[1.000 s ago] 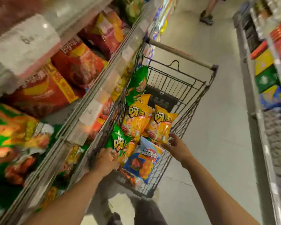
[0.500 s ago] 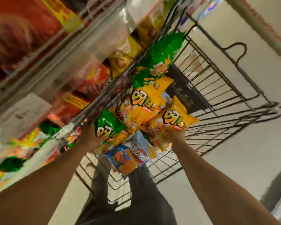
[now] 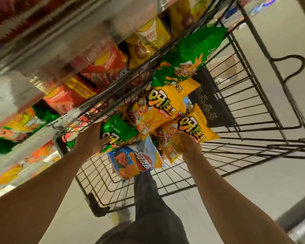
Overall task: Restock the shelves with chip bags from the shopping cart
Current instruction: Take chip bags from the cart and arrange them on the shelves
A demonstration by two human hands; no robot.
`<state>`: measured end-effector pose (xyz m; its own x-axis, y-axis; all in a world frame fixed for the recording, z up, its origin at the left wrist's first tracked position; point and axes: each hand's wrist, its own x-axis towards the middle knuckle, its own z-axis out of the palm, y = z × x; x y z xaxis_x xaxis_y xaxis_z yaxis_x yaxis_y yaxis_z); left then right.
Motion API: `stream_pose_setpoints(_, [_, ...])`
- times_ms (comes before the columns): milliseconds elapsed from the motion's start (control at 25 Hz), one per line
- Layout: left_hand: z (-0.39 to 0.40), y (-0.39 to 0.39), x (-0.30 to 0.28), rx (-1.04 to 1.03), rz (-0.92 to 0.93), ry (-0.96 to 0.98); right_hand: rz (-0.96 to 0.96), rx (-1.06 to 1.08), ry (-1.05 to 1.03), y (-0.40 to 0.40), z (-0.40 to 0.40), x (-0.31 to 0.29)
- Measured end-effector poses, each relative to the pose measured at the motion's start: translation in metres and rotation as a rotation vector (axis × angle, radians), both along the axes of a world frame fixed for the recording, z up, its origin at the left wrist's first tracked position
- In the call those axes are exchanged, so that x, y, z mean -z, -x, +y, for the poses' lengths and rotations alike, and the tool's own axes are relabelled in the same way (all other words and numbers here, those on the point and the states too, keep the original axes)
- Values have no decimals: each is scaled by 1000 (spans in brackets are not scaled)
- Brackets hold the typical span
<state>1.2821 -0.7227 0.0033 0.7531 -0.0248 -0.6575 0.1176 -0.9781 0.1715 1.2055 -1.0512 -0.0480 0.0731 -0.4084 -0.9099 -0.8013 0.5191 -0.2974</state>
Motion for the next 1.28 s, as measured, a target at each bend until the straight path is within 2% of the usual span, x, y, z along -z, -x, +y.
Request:
stream_pose_setpoints(40, [2,7,-4,-9,-9,18,2,33,3,1,1,0])
stream_pose_setpoints(80, [5,13,-8,-13,-22,30,1,-21,95,5,1,-6])
stream_pose_setpoints(160, [8,25,-15,-15,-69,80,-92,83,73,16,0,-17])
stream_pose_setpoints(200, [10,32,-18,-22,-105,125,-102,-3,88,23,2,-25])
stream_pose_setpoints(320, [18,52,-30,-79,-230,312,-181,144,203,31,13,-55])
stream_pose_setpoints(400, [24,69,-41,-133,-303,442,-263,159,285,34,25,-78])
stream_pose_setpoints(480, [26,86,-63,-235,-385,586,-426,147,328,41,38,-105])
stream_pose_setpoints(640, [26,125,-120,-397,-544,871,-735,-27,438,77,73,-155])
stream_pose_setpoints(720, [36,158,-148,-476,-578,1071,-888,-133,495,106,93,-182])
stream_pose_setpoints(800, [57,207,-173,-579,-600,1177,-1038,-249,537,147,119,-208])
stream_pose_setpoints(920, [105,289,-211,-715,-686,1151,-1154,-451,564,209,163,-242])
stream_pose_setpoints(1040, [158,359,-254,-871,-791,1081,-1228,-585,473,251,205,-275])
stream_pose_setpoints(1280, [221,437,-315,-1022,-963,1055,-1409,-711,436,281,271,-334])
